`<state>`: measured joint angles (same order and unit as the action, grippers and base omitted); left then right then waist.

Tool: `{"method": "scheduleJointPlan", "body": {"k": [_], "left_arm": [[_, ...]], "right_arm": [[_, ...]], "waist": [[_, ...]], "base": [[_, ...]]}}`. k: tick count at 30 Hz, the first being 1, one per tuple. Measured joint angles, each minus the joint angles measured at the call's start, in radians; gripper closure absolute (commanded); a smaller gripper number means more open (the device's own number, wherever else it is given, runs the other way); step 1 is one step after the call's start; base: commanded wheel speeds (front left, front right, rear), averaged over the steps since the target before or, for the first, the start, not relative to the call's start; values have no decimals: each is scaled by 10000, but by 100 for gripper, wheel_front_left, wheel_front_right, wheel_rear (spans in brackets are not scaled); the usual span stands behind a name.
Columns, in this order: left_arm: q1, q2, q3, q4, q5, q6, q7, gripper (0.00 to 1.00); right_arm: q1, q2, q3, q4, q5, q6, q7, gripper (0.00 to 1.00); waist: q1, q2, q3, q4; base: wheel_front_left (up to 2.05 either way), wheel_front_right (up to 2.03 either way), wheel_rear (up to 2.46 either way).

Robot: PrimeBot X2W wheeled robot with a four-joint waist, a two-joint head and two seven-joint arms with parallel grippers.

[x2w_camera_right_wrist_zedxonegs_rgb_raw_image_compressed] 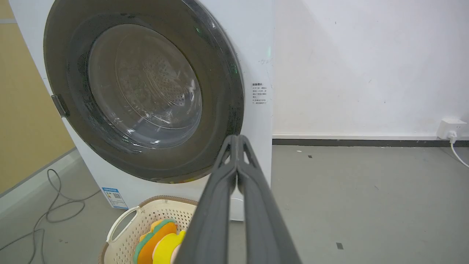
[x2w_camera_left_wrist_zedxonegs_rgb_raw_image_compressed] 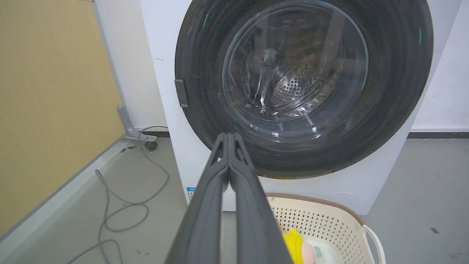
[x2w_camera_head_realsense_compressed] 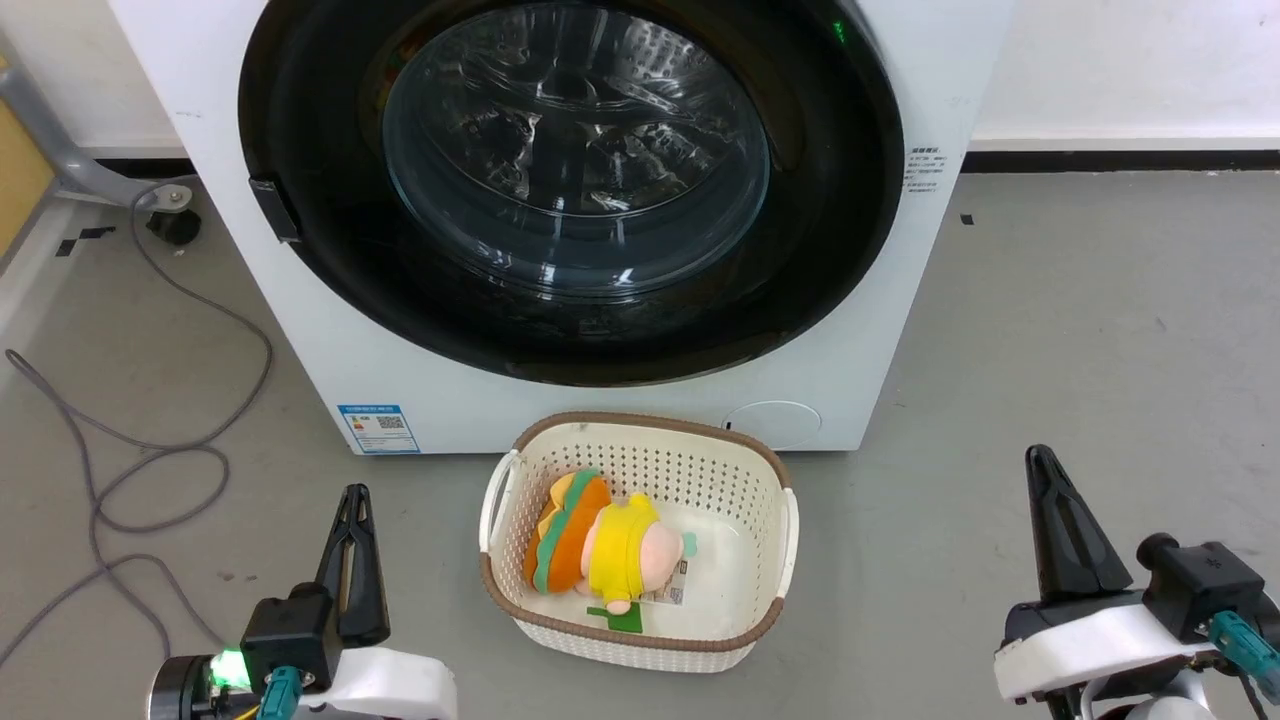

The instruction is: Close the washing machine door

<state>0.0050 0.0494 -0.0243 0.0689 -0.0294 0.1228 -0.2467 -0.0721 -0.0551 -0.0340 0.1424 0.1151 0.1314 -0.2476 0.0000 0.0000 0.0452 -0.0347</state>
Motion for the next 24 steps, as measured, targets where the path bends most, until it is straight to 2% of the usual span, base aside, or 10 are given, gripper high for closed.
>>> {"method": "scheduleJointPlan", "body": {"k": [24], "left_arm": [[-1,0,33,-115,13,-221,453,100]], "right_arm": [[15,0,56,-249,-203,0,485,100]], "waist": [[0,0,-90,69]], "base": [[0,0,0]]}}
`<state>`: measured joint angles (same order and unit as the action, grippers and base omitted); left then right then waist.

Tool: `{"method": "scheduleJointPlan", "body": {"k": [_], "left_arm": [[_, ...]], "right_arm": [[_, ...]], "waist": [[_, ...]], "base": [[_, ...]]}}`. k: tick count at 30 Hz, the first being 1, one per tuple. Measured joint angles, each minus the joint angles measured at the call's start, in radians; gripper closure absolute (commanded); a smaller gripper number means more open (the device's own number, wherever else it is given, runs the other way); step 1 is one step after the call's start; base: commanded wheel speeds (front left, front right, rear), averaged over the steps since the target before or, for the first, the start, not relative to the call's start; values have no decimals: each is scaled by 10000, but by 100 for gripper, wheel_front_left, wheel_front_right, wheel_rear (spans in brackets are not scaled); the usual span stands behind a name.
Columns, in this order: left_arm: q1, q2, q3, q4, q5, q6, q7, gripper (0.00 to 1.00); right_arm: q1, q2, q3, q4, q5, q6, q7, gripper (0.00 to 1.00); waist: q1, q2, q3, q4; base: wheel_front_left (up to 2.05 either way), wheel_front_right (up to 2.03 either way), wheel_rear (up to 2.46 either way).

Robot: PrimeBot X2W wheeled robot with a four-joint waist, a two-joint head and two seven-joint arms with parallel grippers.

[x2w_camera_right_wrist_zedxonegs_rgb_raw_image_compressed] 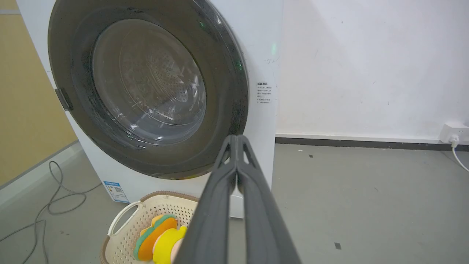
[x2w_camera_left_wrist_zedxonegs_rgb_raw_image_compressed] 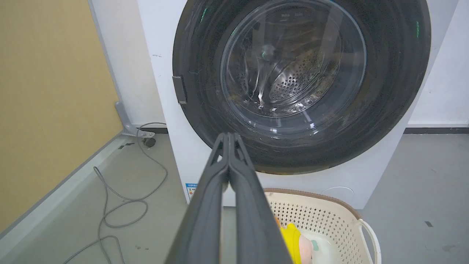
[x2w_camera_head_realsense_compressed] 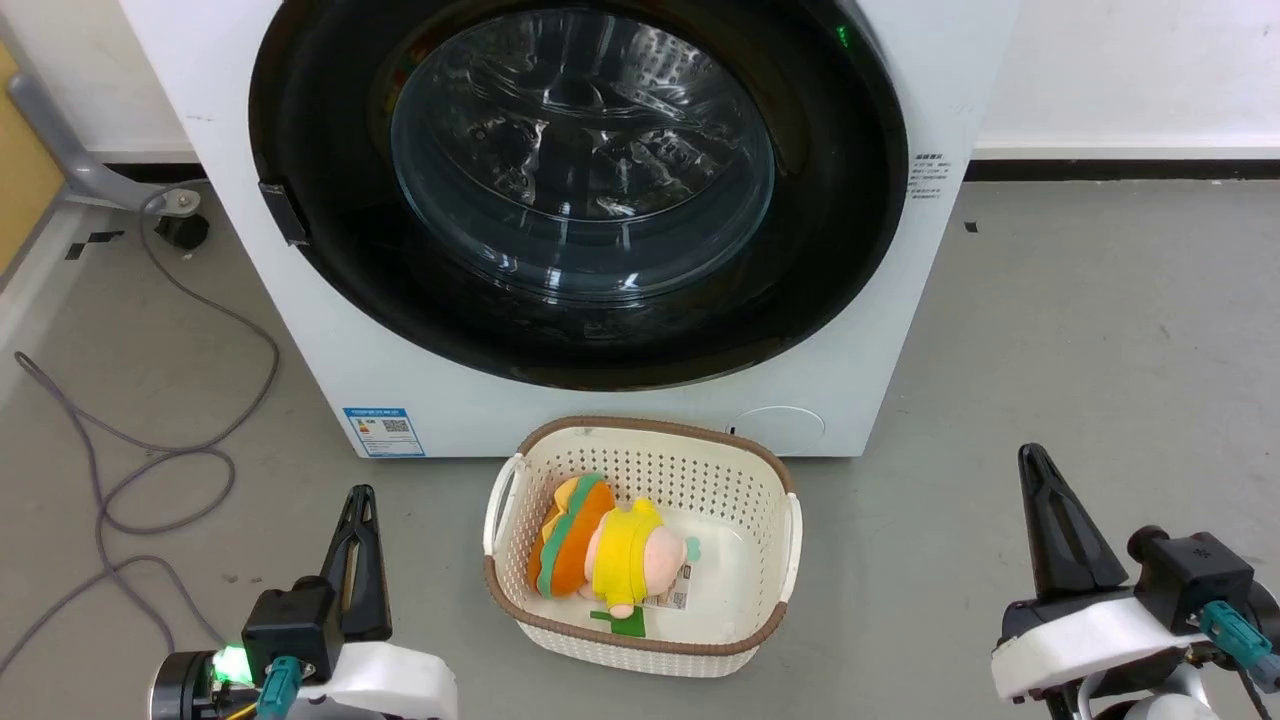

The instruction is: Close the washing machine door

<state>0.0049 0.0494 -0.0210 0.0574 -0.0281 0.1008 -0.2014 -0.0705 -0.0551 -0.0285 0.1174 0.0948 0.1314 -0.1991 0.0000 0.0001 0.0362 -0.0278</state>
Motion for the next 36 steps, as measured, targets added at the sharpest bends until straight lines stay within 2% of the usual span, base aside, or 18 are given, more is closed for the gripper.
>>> {"method": "scheduleJointPlan", "body": {"k": [36], "left_arm": [[0,0,63,-207,86,-349,784,100]], "right_arm": [[224,2,98,-422,-332,0,755,100]], "waist": [[0,0,-137,106]], "base": [[0,0,0]]}}
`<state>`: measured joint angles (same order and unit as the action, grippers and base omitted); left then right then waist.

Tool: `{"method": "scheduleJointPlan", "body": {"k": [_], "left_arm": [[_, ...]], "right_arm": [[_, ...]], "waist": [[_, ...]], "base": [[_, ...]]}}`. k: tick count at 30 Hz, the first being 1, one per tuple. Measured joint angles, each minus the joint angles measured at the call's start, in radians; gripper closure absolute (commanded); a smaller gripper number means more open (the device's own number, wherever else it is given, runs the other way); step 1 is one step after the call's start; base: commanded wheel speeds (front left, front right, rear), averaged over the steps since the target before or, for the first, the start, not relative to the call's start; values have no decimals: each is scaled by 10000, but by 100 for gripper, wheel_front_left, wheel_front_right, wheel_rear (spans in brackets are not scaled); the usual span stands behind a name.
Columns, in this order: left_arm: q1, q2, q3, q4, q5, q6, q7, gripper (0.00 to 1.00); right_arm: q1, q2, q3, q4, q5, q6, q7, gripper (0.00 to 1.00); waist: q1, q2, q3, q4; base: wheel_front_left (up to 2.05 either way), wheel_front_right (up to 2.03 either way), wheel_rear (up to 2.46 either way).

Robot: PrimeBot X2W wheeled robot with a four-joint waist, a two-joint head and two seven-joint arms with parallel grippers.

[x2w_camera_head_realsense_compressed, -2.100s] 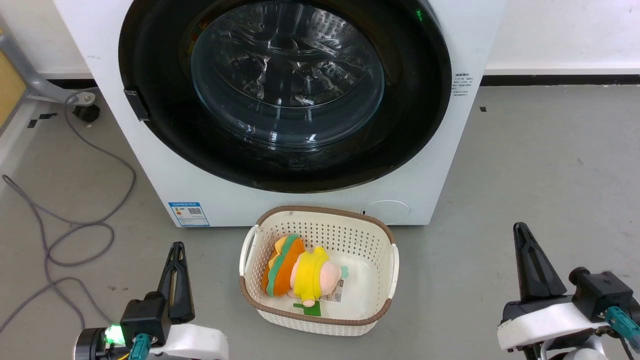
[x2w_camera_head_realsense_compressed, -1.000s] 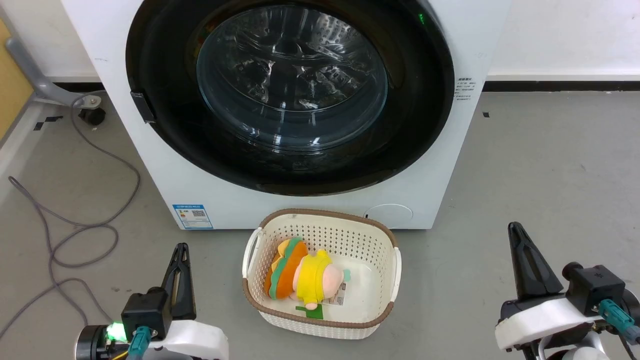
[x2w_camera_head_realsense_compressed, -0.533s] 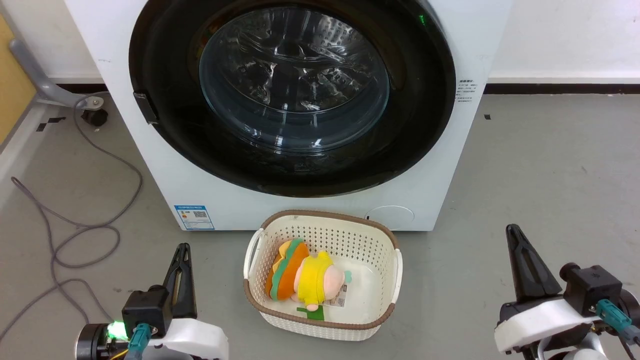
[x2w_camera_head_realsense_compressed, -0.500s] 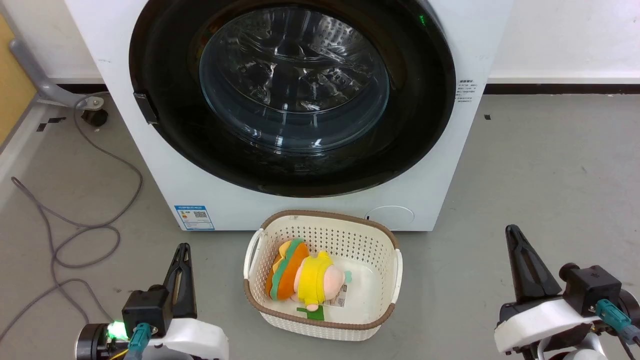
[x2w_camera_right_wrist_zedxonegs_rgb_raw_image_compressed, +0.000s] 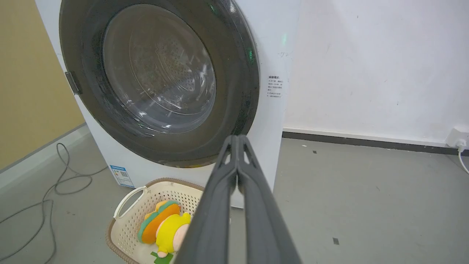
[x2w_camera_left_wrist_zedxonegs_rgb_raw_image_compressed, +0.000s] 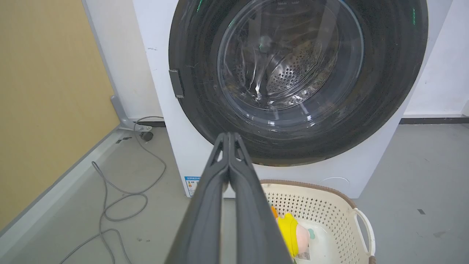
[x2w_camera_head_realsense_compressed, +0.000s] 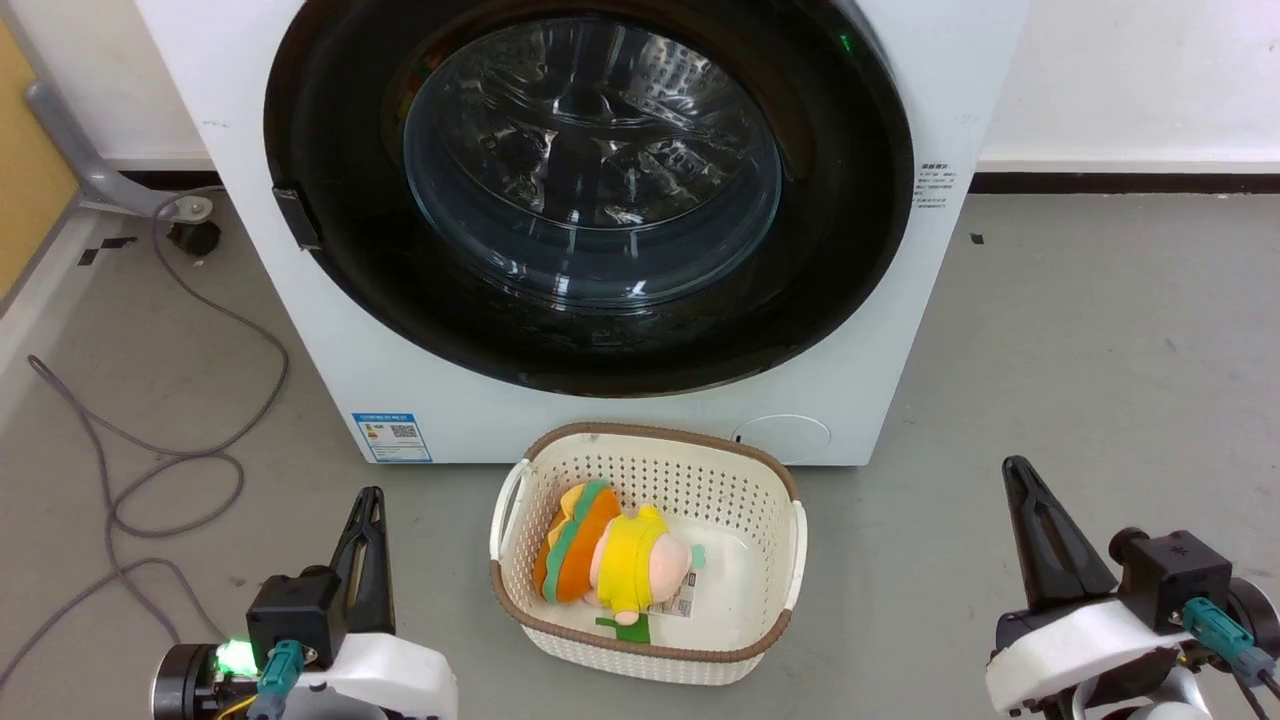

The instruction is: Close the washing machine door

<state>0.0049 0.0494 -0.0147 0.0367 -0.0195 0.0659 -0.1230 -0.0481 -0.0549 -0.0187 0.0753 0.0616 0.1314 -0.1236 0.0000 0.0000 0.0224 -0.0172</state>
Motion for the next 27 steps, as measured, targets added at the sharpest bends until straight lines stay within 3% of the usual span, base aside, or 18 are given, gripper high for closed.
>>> {"method": "scheduleJointPlan", "body": {"k": [27], "left_arm": [[-1,0,48,-138,86,-276,539,100]], "right_arm": [[153,0,79,-290,-274,0,531,100]], "waist": [[0,0,-101,77]], "base": [[0,0,0]]}}
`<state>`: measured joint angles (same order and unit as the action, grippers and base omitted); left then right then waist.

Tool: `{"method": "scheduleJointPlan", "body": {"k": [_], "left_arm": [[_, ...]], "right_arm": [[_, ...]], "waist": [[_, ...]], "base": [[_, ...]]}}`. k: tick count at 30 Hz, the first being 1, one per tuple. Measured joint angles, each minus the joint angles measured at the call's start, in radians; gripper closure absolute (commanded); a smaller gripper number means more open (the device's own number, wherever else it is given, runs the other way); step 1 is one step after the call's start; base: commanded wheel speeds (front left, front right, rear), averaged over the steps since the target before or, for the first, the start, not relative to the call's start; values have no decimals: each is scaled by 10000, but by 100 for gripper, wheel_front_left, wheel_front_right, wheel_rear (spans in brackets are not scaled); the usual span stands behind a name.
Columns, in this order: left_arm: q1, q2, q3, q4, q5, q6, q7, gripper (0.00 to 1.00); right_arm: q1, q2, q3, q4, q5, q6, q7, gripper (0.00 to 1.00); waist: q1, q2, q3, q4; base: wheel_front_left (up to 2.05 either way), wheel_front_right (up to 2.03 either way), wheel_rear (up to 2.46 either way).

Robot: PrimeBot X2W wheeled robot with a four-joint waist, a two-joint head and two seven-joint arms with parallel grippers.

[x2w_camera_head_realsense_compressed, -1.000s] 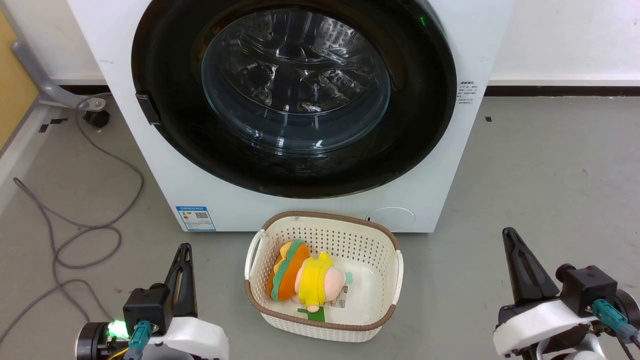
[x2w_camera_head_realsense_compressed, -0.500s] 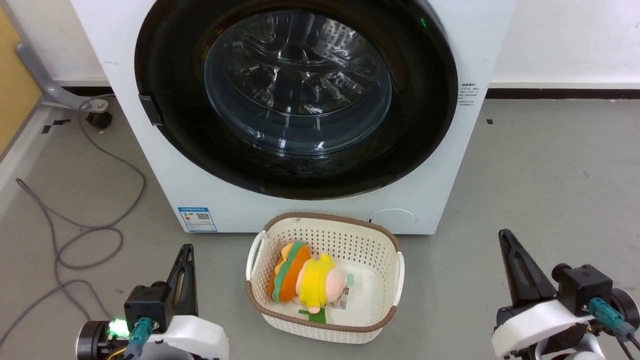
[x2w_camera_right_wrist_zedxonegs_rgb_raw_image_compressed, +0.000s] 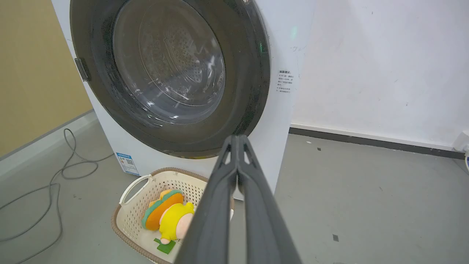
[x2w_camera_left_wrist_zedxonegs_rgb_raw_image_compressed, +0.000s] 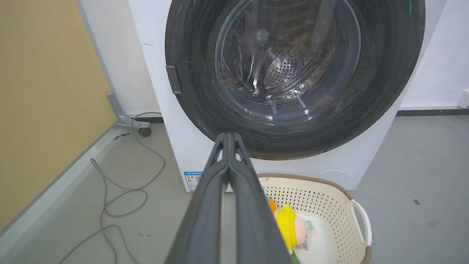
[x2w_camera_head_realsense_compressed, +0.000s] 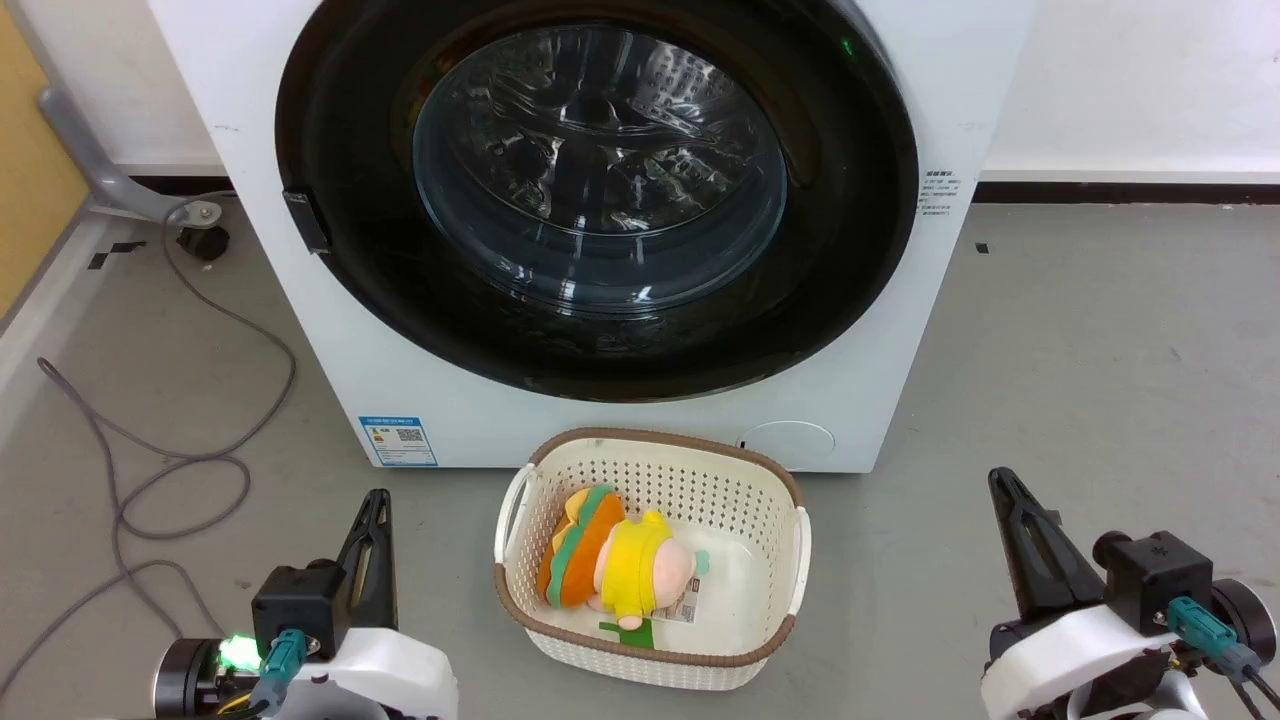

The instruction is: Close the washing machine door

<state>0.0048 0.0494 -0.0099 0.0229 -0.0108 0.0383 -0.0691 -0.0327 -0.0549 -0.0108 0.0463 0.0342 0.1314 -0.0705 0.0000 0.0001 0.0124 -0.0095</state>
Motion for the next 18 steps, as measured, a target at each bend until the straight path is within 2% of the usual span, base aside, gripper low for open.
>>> {"method": "scheduleJointPlan", "body": {"k": [18], "left_arm": [[0,0,40,-96,6,-209,347,100]], "right_arm": [[45,0,50,-219,-127,0,351,100]], "waist": [[1,0,-67,52]], "base": [[0,0,0]]}}
